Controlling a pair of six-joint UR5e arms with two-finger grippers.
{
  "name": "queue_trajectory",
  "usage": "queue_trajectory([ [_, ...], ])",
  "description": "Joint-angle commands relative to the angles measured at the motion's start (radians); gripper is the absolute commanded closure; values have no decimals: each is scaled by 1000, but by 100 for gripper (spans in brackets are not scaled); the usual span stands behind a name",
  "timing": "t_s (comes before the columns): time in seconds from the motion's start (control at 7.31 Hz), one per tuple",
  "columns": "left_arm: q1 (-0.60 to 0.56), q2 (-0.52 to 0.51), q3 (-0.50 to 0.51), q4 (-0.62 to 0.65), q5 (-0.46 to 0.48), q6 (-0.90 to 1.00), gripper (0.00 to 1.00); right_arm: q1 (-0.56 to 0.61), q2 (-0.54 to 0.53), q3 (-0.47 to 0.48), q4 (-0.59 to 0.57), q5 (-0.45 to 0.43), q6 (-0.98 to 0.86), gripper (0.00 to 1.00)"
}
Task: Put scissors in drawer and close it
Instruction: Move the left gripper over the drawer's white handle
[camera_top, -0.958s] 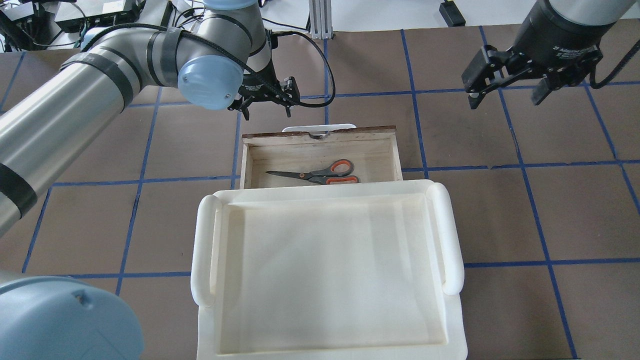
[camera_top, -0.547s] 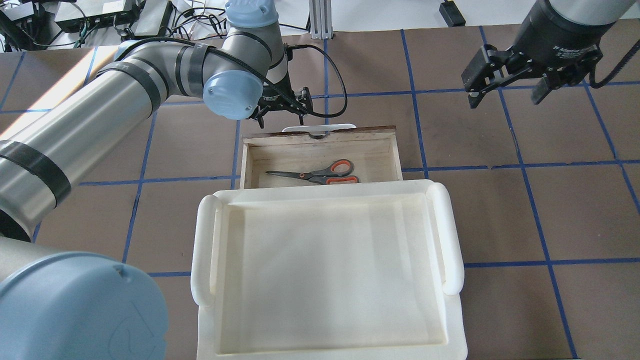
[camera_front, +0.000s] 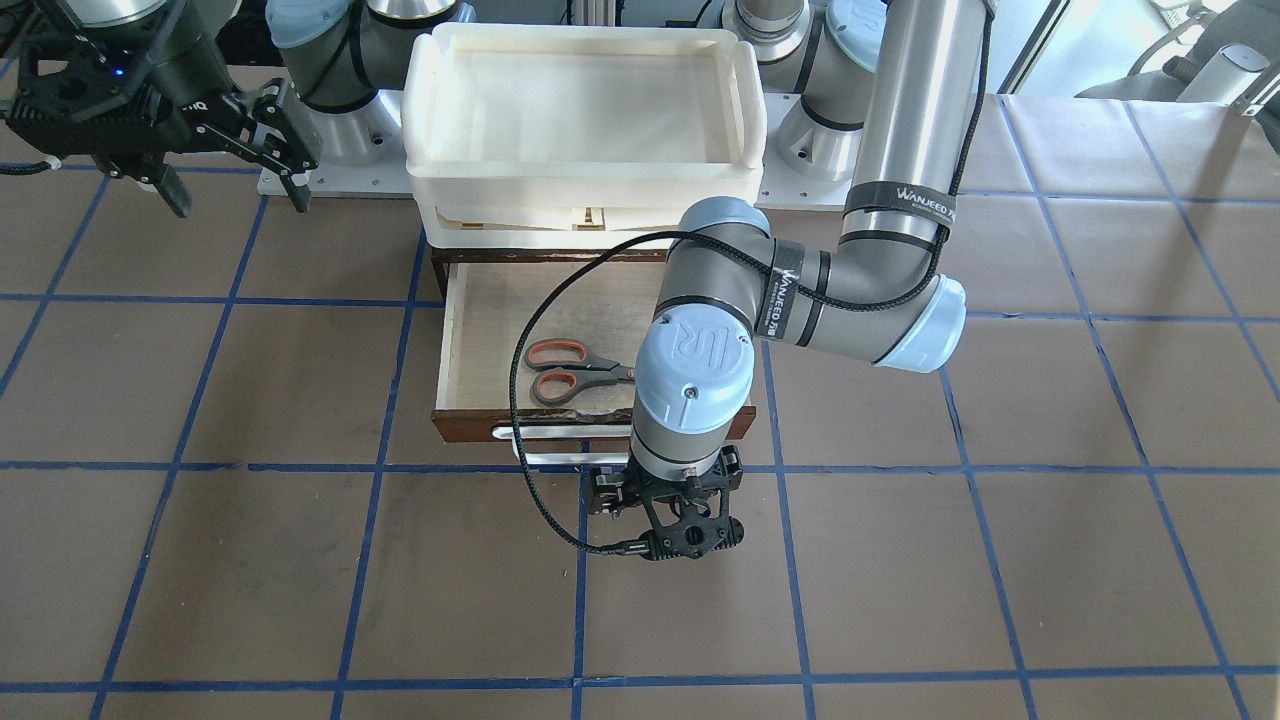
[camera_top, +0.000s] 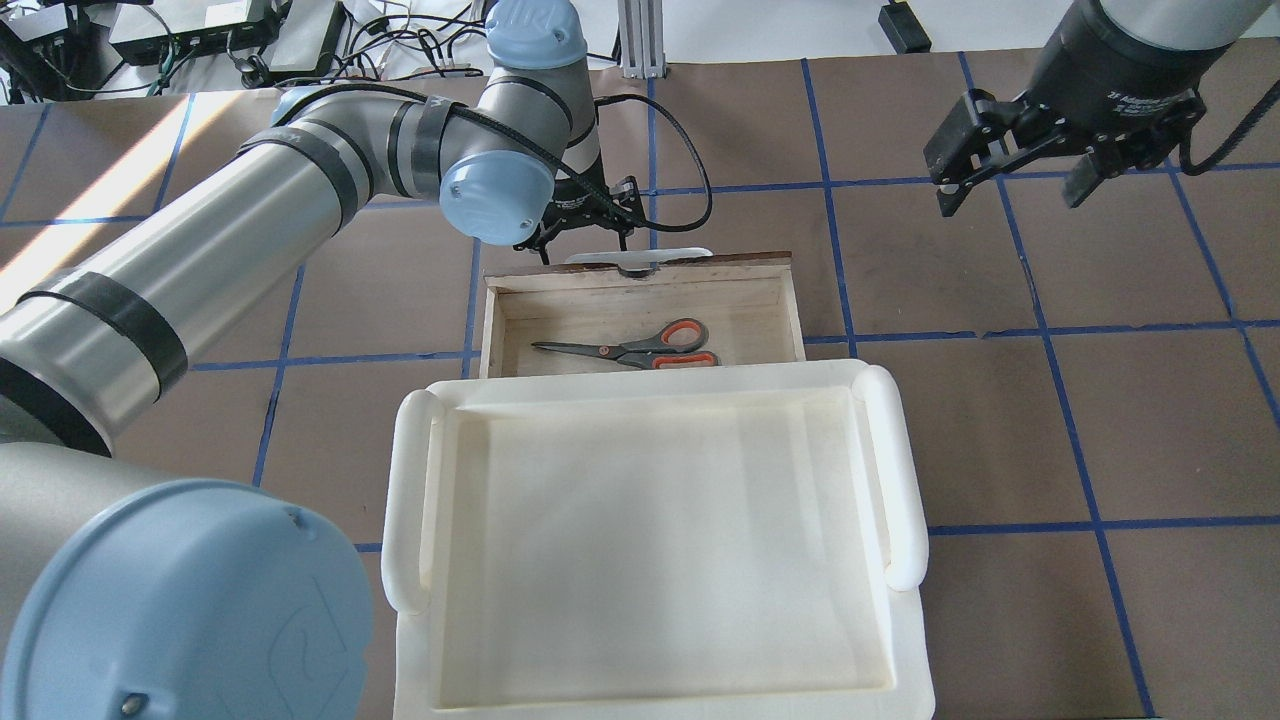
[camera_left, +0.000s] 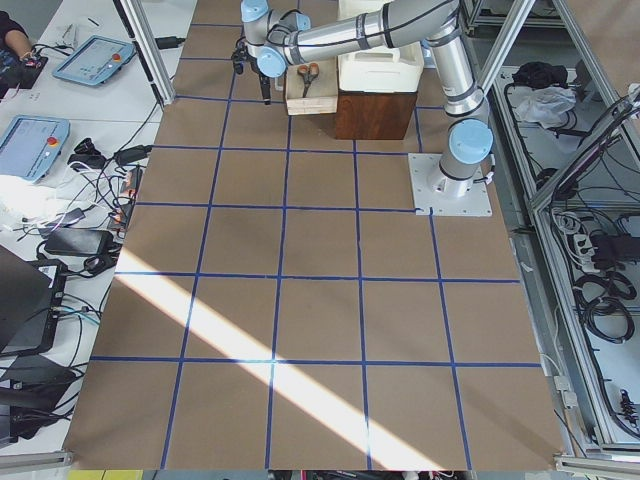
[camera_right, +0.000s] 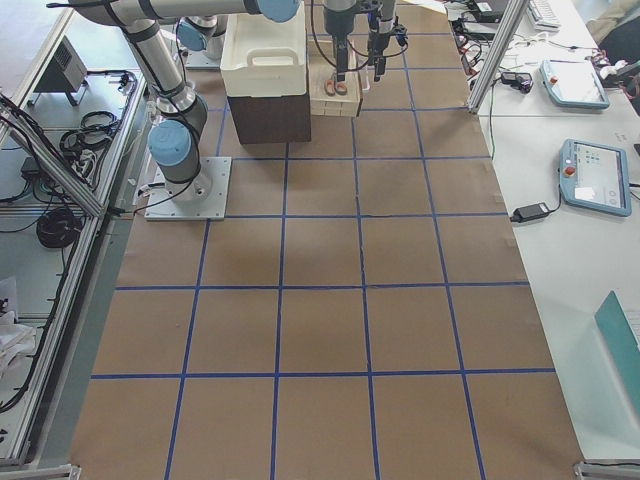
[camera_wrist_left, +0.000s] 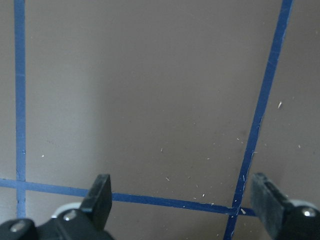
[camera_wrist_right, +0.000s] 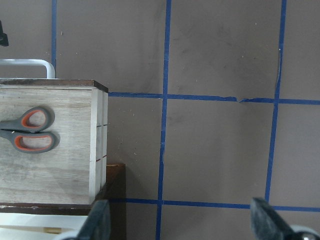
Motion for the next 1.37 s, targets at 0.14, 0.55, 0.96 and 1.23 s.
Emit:
queue_trajectory([
  [0.14,-18,-4,2,-35,6,-23,0,0,1,3,2,-2,-1,0],
  [0.55,-18,15,4,-104,3,-24,0,0,0,6,0,-2,-1,0],
  [0.96,-24,18,4,-124,0,-24,0,0,0,6,0,-2,-1,0],
  [1.23,-24,38,4,-167,-14,-24,0,0,1,6,0,-2,-1,0],
])
